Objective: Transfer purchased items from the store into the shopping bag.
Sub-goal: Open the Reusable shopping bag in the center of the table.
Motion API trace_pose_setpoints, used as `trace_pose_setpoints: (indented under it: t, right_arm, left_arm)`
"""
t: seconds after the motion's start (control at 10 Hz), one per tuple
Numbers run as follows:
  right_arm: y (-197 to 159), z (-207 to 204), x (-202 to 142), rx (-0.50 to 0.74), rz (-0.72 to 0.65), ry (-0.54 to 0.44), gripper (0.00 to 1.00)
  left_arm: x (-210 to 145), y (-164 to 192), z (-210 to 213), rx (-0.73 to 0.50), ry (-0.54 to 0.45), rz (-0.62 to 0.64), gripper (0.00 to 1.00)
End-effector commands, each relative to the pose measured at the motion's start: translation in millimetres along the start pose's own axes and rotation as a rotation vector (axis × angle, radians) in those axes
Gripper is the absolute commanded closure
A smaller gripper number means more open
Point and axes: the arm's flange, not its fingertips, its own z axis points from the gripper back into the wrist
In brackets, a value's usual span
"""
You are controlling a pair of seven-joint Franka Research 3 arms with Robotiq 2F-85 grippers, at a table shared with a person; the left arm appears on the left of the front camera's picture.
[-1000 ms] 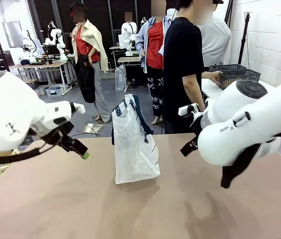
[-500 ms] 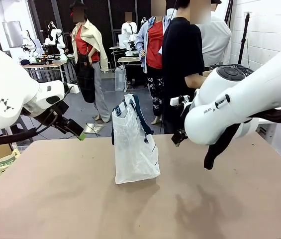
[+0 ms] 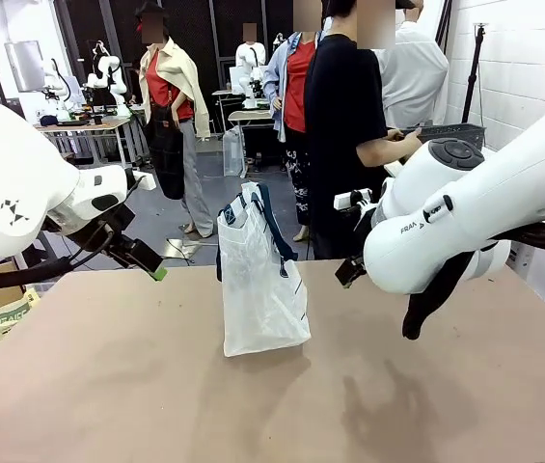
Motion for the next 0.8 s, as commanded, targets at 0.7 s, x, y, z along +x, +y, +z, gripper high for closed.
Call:
trace_pose_setpoints:
  t: [0.7]
  right_arm:
    - [-7,82,167,0.085,0.064,0.111,0.0]
  left_arm:
    - [109,12,30,-0.142,0.027,0.124,0.0]
